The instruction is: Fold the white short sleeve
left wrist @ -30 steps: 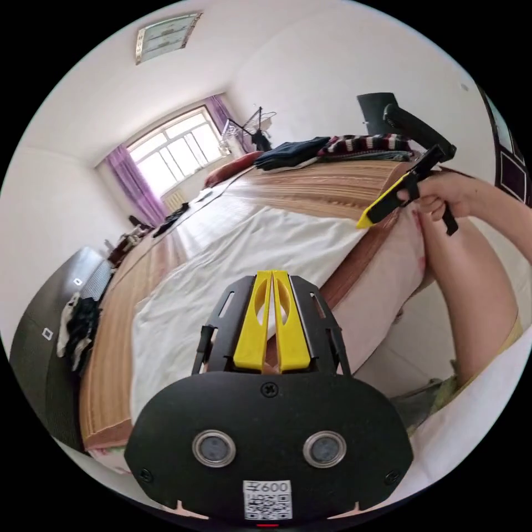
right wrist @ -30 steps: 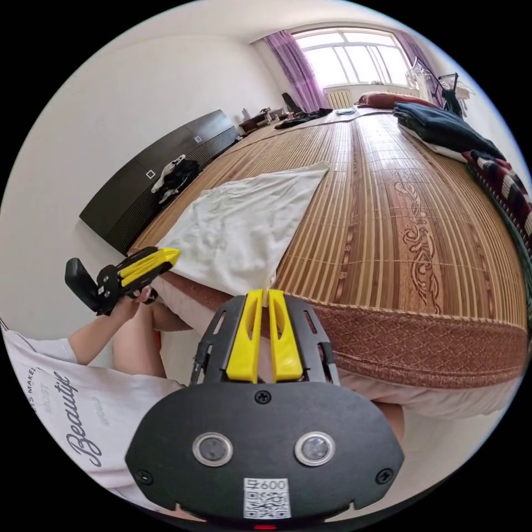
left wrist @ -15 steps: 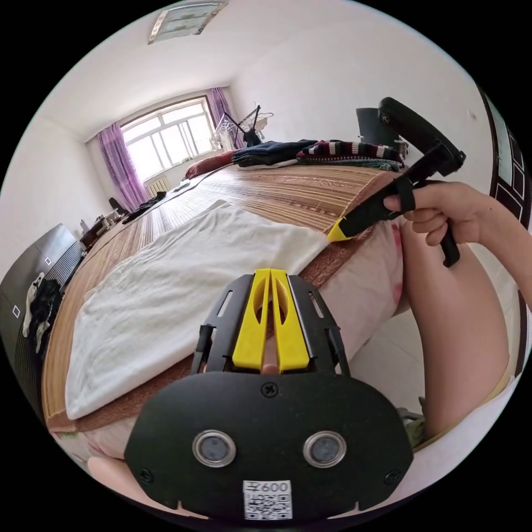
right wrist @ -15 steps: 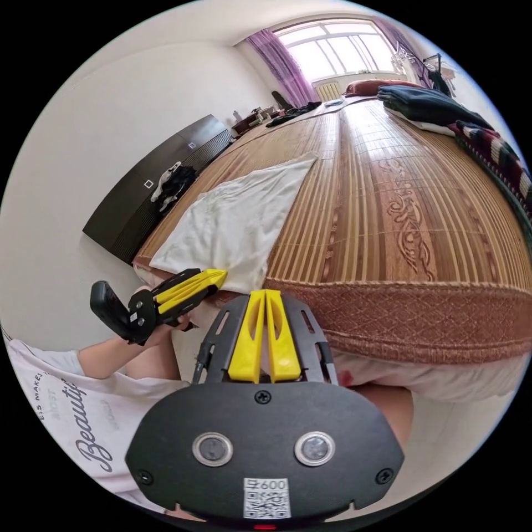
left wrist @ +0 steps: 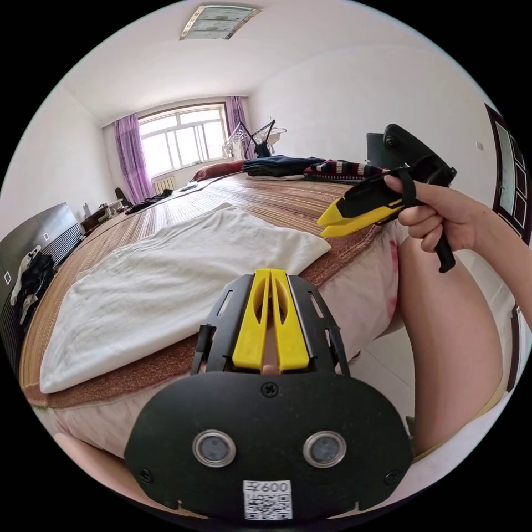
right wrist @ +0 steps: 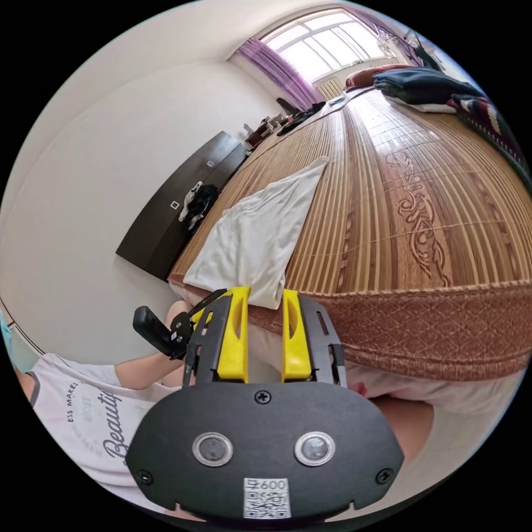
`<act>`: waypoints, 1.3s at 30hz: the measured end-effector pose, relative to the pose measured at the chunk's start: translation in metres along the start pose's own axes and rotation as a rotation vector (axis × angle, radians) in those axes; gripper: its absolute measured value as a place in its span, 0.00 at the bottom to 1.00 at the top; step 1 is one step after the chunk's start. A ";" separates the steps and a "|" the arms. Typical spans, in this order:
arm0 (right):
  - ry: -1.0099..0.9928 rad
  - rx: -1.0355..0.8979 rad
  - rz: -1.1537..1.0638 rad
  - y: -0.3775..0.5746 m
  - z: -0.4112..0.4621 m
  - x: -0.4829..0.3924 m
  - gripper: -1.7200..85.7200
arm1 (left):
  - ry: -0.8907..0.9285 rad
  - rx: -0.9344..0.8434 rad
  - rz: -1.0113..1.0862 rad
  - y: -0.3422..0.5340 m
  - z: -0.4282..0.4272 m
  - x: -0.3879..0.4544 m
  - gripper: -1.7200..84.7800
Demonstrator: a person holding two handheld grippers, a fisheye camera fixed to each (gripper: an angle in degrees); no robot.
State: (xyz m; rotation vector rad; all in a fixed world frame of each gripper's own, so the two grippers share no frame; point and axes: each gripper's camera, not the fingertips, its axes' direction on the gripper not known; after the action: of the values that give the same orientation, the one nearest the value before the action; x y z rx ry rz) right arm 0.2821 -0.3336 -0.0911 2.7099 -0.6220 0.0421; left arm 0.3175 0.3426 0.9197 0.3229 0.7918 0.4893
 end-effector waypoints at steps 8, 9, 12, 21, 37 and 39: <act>-0.173 -0.165 0.181 -0.089 -0.027 0.062 0.12 | 0.018 0.013 -0.014 0.001 0.006 0.000 0.02; -0.168 -0.180 0.177 -0.096 -0.028 0.063 0.12 | 0.018 0.015 -0.015 0.001 0.007 0.001 0.02; -0.155 -0.239 0.151 -0.125 -0.036 0.058 0.12 | 0.019 0.017 -0.021 0.001 0.009 0.003 0.02; -0.218 -0.359 0.131 -0.197 -0.050 0.055 0.15 | 0.033 0.024 -0.038 0.001 0.013 0.009 0.02; -0.331 -0.512 0.100 -0.255 -0.049 0.040 0.15 | 0.039 0.036 -0.058 -0.002 0.012 0.032 0.02; -0.327 -0.526 0.075 -0.261 -0.045 0.034 0.15 | 0.042 0.036 -0.063 -0.003 0.010 0.037 0.02</act>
State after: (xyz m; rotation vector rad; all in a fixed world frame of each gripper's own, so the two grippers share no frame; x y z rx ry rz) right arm 0.4266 -0.1137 -0.1336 2.1934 -0.7084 -0.4858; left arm 0.3482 0.3589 0.9032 0.3212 0.8495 0.4240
